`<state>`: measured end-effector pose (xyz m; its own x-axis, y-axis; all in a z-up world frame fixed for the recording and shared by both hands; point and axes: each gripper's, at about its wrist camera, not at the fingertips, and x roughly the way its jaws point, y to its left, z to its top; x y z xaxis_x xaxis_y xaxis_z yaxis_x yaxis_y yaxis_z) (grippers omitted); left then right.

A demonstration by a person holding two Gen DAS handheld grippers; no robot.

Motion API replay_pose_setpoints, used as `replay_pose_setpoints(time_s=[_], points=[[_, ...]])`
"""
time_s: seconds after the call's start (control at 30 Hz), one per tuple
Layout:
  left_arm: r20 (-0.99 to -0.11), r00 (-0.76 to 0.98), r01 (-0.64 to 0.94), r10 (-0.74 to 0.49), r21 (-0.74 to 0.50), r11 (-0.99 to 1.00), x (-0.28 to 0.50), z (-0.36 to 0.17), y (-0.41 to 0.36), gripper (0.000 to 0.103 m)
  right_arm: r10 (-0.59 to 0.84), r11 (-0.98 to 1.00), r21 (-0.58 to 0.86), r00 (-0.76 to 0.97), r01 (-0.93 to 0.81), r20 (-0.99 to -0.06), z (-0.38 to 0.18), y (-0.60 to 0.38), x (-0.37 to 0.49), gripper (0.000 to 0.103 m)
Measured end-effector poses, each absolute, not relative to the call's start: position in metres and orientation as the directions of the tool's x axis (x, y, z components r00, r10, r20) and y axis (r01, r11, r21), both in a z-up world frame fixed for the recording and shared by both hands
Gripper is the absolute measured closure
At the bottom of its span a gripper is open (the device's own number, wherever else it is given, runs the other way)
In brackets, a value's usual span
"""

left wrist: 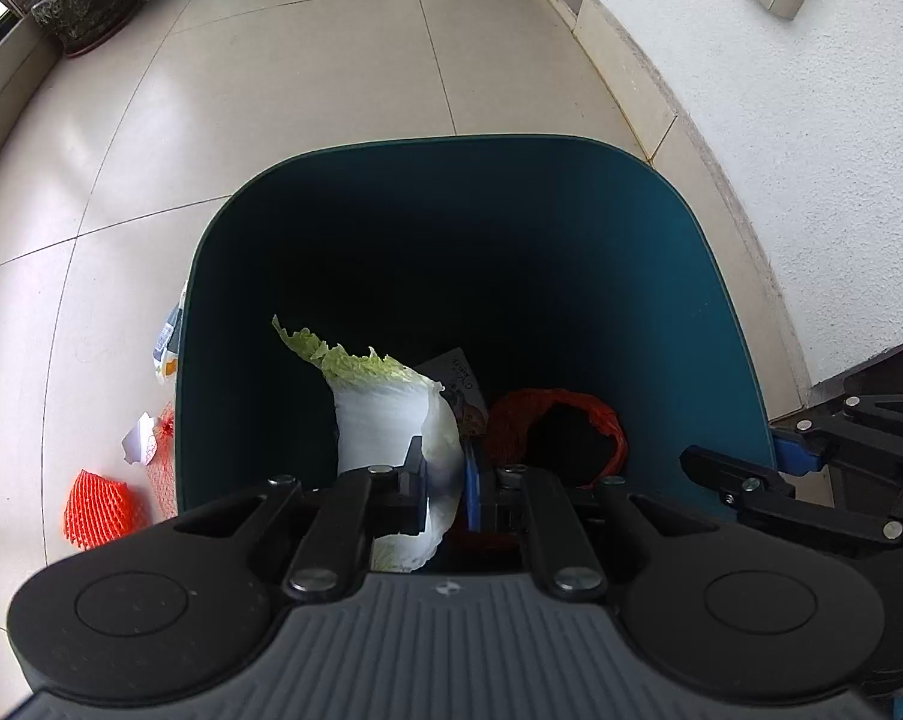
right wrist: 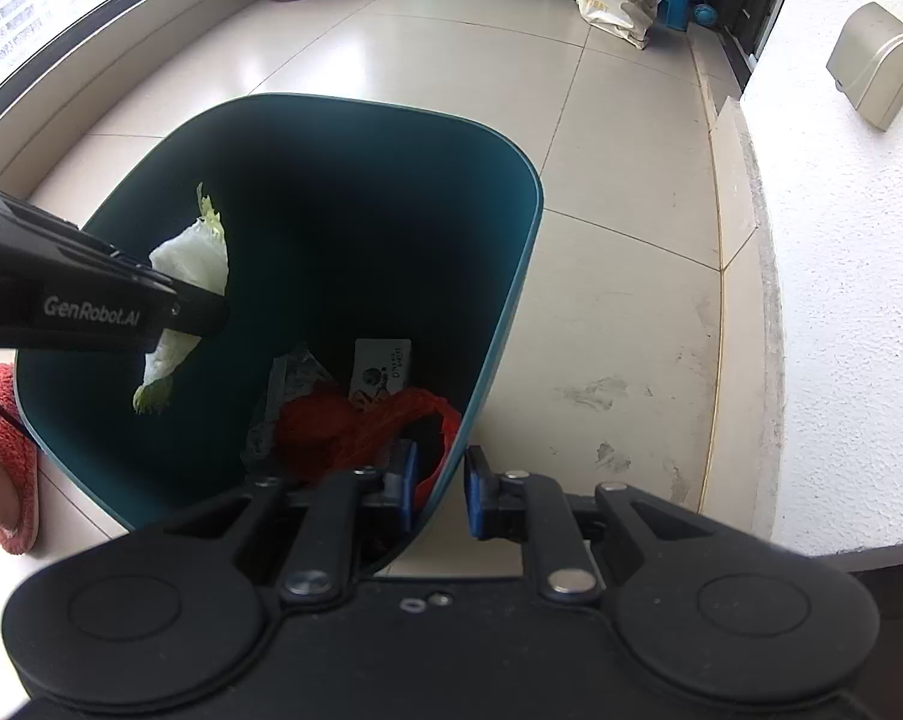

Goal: Collect trash
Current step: 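Carry the cabbage leaf with the left tool and release it into the bin, then move the left tool over the coffee stick sachet and close on it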

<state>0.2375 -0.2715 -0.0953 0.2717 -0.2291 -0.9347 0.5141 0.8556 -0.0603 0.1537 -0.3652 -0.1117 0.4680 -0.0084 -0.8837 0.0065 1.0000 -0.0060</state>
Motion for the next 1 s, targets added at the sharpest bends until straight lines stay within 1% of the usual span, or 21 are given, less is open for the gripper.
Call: replay_pose_setpoints(time_s=[0.1, 0.2, 0.23, 0.3, 0.37, 0.4, 0.63, 0.7, 0.83, 1.0], points=[[-0.935, 0.262, 0.510, -0.238, -0.076, 0.857, 0.236, -0.100, -0.265, 0.088, -0.007, 1.000, -0.005, 0.469, 0.005, -0.883, -0.112, -0.365, 0.154, 0.088], [-0.922, 0.280, 0.517, -0.267, -0.089, 0.851, 0.232, -0.095, -0.258, 0.081, -0.007, 1.000, -0.005, 0.469, 0.006, -0.883, -0.112, -0.365, 0.154, 0.088], [-0.915, 0.292, 0.519, -0.278, -0.092, 0.850, 0.229, -0.091, -0.254, 0.077, -0.006, 1.000, -0.004, 0.469, 0.006, -0.883, -0.112, -0.365, 0.154, 0.088], [-0.898, 0.311, 0.521, -0.310, -0.112, 0.846, 0.224, -0.082, -0.245, 0.066, -0.007, 1.000, -0.005, 0.469, 0.006, -0.883, -0.113, -0.364, 0.154, 0.087], [-0.877, 0.339, 0.523, -0.341, -0.126, 0.843, 0.219, -0.072, -0.233, 0.034, -0.009, 1.000, -0.006, 0.468, 0.007, -0.884, -0.112, -0.364, 0.154, 0.087], [-0.866, 0.356, 0.523, -0.353, -0.128, 0.842, 0.216, -0.067, -0.227, 0.031, -0.009, 1.000, -0.007, 0.468, 0.007, -0.884, -0.112, -0.364, 0.154, 0.087], [-0.815, 0.402, 0.522, -0.418, -0.171, 0.835, 0.194, -0.031, -0.172, 0.030, -0.012, 1.000, -0.010, 0.467, 0.007, -0.884, -0.113, -0.364, 0.154, 0.087], [-0.806, 0.419, 0.504, -0.418, -0.177, 0.846, 0.192, -0.023, -0.155, 0.027, -0.012, 1.000, -0.010, 0.467, 0.007, -0.884, -0.113, -0.363, 0.154, 0.087], [-0.814, 0.496, 0.407, -0.301, -0.088, 0.909, 0.196, -0.023, -0.127, 0.026, -0.013, 1.000, -0.012, 0.467, 0.006, -0.884, -0.113, -0.363, 0.154, 0.087], [-0.864, 0.453, 0.265, -0.221, -0.107, 0.958, 0.219, -0.059, -0.086, 0.024, -0.014, 1.000, -0.013, 0.466, 0.006, -0.885, -0.113, -0.362, 0.154, 0.087]])
